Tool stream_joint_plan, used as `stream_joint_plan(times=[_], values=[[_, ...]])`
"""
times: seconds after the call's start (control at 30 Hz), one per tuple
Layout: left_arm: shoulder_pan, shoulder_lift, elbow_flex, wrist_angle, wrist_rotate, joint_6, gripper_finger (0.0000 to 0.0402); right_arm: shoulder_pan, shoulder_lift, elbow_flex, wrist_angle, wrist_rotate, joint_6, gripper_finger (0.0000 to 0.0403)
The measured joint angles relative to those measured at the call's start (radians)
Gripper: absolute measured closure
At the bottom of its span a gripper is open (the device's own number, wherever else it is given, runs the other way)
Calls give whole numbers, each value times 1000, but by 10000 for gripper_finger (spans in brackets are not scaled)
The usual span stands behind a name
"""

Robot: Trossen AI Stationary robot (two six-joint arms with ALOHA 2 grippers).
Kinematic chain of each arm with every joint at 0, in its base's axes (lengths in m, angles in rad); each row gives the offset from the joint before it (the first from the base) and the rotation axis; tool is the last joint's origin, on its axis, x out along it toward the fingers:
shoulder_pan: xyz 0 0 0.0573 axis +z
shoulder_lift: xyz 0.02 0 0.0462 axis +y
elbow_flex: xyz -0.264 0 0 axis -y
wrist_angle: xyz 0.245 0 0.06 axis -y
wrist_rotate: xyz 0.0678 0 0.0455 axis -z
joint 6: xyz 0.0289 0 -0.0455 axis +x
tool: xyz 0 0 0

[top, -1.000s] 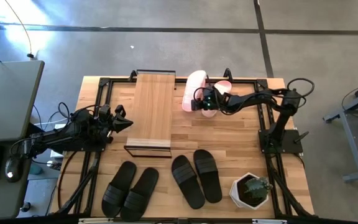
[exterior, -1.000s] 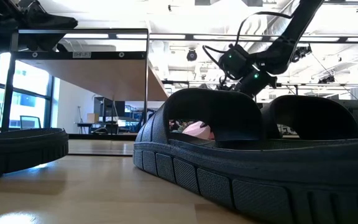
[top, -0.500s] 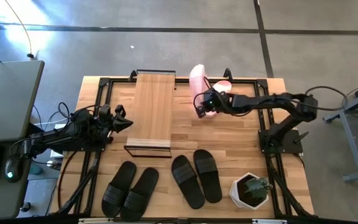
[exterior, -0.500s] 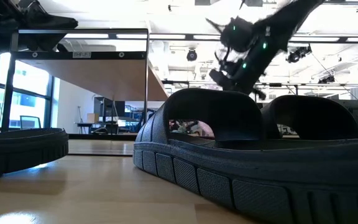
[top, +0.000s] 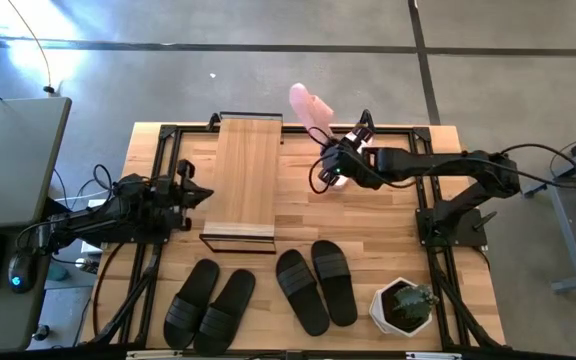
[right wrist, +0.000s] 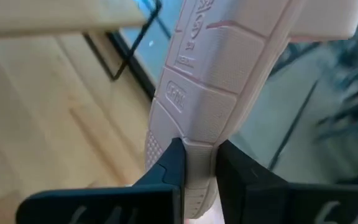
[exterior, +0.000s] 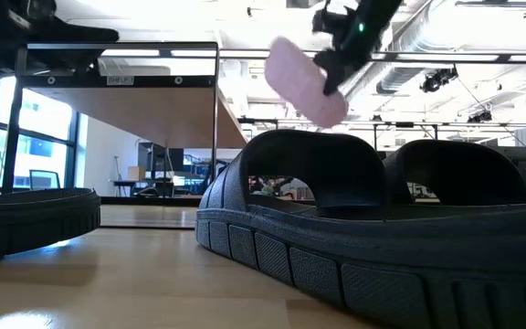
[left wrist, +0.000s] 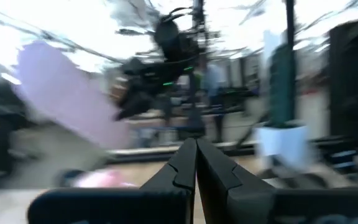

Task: Pick and place slides into the shelf
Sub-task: Put the pink slide on the shelf

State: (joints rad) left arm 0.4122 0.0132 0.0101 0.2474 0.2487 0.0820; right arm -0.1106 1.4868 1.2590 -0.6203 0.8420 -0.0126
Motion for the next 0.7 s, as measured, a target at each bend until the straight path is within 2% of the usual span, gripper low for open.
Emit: stream_joint_plan(times=[0.17,0.33,0.5,0.6,0.7], values=[[0,0,0,64,-125,299,399,51,4,76,11,25,-250,373],[0,3,26,92,-222,482,399,84,5,84,53,45,-475,373],[0,74,121,31,-282,570,399,108,21,85,116,92,-693,373],[0,160,186,-26,-313,594,399,120,48,85,148,114,-819,373],[0,274,249,-91,-325,604,399,130,96,86,158,185,-951,373]])
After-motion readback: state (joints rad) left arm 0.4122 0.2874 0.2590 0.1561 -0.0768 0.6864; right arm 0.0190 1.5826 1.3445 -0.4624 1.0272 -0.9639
